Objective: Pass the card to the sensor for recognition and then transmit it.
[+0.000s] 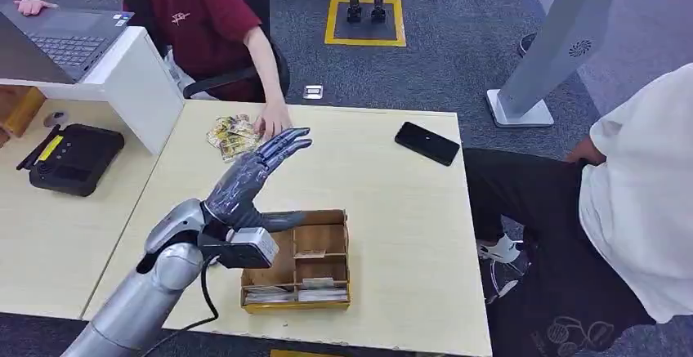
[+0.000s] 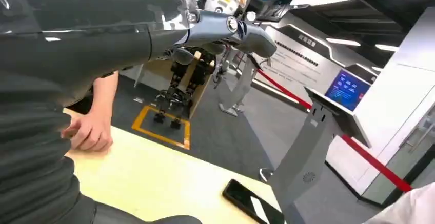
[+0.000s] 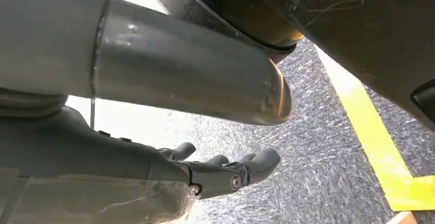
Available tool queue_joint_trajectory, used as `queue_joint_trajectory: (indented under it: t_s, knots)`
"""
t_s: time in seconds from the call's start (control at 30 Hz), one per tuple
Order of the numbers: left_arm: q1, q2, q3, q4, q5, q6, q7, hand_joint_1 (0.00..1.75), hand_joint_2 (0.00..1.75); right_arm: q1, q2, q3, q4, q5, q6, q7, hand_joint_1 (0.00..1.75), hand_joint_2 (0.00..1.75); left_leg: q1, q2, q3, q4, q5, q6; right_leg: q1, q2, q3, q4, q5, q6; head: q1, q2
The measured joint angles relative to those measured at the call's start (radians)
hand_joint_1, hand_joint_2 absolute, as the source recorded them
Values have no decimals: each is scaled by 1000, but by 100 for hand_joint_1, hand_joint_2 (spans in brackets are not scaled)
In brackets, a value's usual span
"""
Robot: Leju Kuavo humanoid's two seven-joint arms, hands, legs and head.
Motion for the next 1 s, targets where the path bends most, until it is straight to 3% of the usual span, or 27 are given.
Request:
queue_joint_trajectory:
  t_s: [0.4,0.83,1.0]
  knots:
    - [35,26,0,-42,-42,32,-11,0,175,2,-2,-4,0,0,0,-3,0,0,0,0,0,0,0,0,0,0,0,0,0,0,0,0]
    - [131,61,6,-45,-171,197,-29,0,175,2,-3,-4,-2,6,-2,-7,0,0,0,0,0,0,0,0,0,0,0,0,0,0,0,0]
    - [165,66,10,-39,-179,219,-29,0,175,2,-3,-4,-2,8,-4,-8,0,0,0,0,0,0,0,0,0,0,0,0,0,0,0,0]
